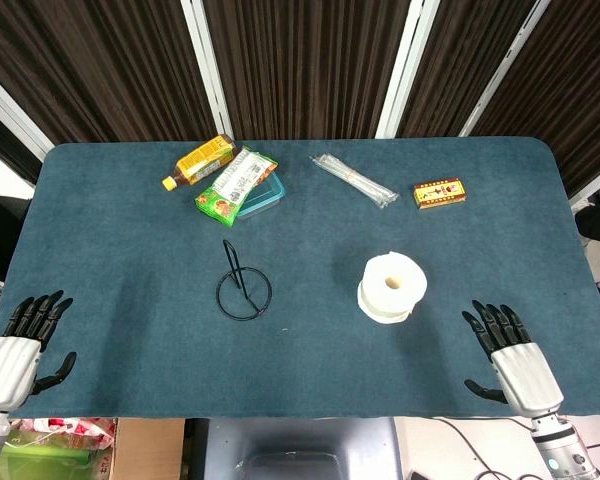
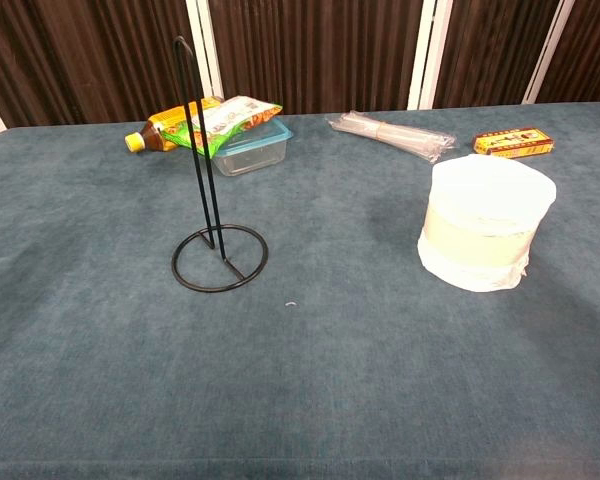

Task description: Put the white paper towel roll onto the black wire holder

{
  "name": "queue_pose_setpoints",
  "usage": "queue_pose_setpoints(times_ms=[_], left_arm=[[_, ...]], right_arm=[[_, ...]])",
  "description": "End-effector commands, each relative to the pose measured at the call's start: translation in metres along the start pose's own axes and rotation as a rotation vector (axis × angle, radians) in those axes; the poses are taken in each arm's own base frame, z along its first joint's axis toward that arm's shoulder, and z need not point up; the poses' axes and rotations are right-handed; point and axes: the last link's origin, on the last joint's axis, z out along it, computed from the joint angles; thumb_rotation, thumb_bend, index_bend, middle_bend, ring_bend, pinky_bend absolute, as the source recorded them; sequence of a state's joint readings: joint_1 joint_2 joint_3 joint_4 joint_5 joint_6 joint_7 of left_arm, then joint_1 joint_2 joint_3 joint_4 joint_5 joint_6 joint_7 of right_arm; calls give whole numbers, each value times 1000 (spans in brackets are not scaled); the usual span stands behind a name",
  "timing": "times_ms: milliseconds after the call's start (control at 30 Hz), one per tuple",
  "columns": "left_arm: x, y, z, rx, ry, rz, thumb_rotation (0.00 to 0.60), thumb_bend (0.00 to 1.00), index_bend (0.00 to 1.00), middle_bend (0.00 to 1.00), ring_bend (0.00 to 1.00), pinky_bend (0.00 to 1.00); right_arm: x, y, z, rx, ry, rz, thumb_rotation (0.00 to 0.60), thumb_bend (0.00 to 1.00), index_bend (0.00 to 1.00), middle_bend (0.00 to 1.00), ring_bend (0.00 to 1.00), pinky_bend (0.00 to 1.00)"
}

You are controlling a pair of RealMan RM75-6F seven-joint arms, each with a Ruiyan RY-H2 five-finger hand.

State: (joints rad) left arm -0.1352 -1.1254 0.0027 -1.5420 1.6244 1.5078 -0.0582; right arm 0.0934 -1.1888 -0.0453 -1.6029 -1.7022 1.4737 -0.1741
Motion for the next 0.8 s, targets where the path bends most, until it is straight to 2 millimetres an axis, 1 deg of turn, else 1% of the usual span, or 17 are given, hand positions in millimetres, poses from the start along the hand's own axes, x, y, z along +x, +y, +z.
queue_pose_setpoints(times_ms=[33,200,267,333,400,500,633,700,733,800], left_arm=[[0,0,0,2,1,1,600,405,59,0,0,0],[0,0,2,0,3,-8,600,405,59,0,0,0],[0,0,2,-1,7,-13,600,405,59,0,0,1],[0,-1,2,3,3,-15,600,405,59,0,0,0],[-1,-3,3,6,-1,-17,600,405,59,0,0,1],[0,-6,3,13,-6,-15,600,404,59,0,0,3],[0,-7,3,17,-5,-12,600,405,59,0,0,5],[0,-7,2,17,-5,-12,600,405,58,0,0,6],[1,-7,3,25,2,-11,600,405,58,0,0,7],[1,-8,4,31,4,-11,600,405,58,0,0,7]], right_arm=[[0,-1,1,3,2,4,600,49,0,0,0,0],[0,-3,4,28,31,27,600,50,0,0,0,0],[1,-4,9,50,56,52,600,49,0,0,0,0],[0,-3,18,66,44,106,600,49,0,0,0,0],[2,-3,32,89,31,147,600,49,0,0,0,0],[7,-3,60,111,26,178,600,50,0,0,0,0],[8,-4,72,119,11,205,600,49,0,0,0,0],[8,-7,90,132,-37,247,600,49,0,0,0,0],[6,-9,108,137,-73,236,600,49,0,0,0,0],[3,-9,124,126,-102,238,600,50,0,0,0,0]])
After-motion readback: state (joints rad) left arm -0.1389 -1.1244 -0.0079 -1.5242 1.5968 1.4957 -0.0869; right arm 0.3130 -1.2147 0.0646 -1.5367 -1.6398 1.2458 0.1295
